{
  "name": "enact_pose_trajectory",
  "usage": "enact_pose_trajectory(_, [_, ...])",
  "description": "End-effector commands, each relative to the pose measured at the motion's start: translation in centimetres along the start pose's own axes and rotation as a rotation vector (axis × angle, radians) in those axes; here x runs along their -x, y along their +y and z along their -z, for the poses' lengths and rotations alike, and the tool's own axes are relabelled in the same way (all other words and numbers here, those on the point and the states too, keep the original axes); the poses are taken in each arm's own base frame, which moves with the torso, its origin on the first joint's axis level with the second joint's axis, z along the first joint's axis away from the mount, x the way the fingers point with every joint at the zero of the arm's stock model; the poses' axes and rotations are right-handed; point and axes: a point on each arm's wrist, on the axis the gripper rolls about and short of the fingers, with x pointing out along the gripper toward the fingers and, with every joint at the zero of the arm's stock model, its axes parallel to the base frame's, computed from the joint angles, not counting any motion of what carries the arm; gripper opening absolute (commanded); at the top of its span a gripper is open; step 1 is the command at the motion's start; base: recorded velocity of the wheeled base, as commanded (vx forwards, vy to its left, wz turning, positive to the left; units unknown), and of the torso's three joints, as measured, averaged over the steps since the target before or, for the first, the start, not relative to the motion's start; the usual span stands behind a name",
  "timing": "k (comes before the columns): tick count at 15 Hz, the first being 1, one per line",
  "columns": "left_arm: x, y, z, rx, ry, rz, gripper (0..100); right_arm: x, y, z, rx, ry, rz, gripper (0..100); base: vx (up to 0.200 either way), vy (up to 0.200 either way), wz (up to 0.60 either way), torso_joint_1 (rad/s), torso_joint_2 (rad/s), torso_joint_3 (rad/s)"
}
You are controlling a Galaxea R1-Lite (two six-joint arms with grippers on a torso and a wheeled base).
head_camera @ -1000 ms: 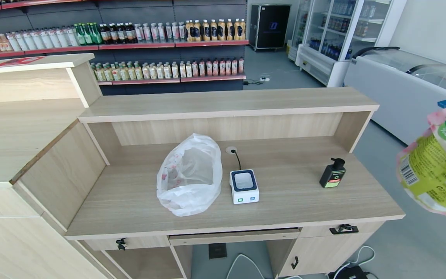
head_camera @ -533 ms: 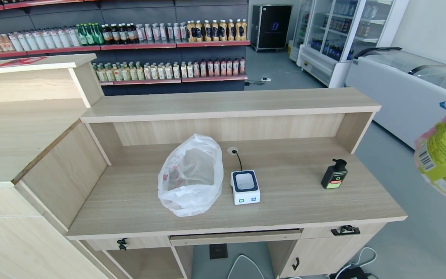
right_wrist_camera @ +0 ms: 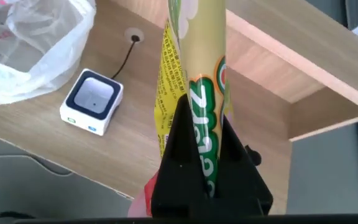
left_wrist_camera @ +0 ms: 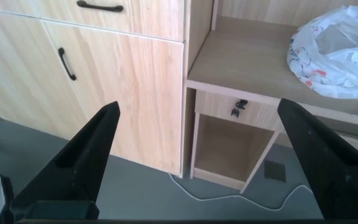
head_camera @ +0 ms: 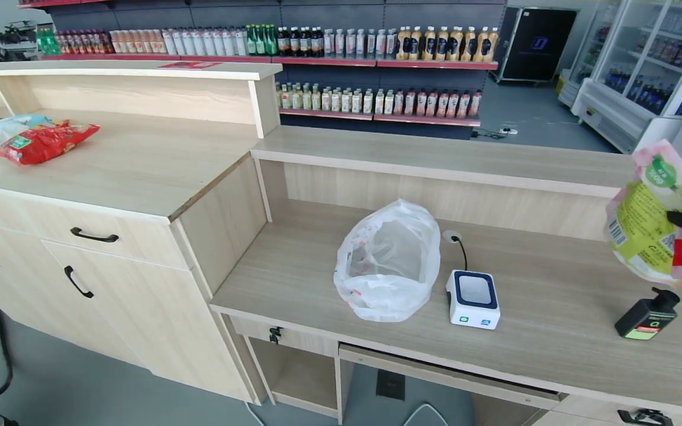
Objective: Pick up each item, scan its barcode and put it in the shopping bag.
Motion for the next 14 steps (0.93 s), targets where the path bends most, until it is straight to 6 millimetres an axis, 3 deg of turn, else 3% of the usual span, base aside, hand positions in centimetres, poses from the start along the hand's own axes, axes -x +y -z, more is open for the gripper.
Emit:
enact_pose_trajectory(1, [0.0, 0.0, 0.0, 0.001, 0.000, -0.001, 100, -2.2, 0.7, 1.4, 0.074, 0.069, -0.061, 0, 0.000, 0.000, 0.00, -0.139, 0.34, 0.183])
enact_pose_trajectory(3, [0.0, 0.0, 0.0, 0.001, 0.000, -0.001, 100, -4.0, 1.1, 1.9, 0.219, 0.079, -0.095, 0, 0.000, 0.000, 0.00, -0.149, 0.33, 0.176])
enact_pose_trajectory(6, [0.0, 0.0, 0.0, 0.001, 0.000, -0.001, 100, -7.4, 1.7, 0.9, 0.302, -0.005, -0.105, 0, 0.000, 0.000, 0.00, -0.113, 0.26, 0.146])
enact_pose_trajectory(9, [0.0, 0.0, 0.0, 0.001, 0.000, -0.001, 100, -9.2, 2.0, -0.3, 0.432, -0.076, -0.094, 0, 0.000, 0.000, 0.00, -0.007, 0.02, 0.011])
enact_pose_trajectory(14, [0.0, 0.0, 0.0, 0.001, 0.000, -0.001, 100, -8.8, 2.5, -1.4, 0.420, -0.155, -0.082, 0, 0.000, 0.000, 0.00, 0.000, 0.00, 0.000])
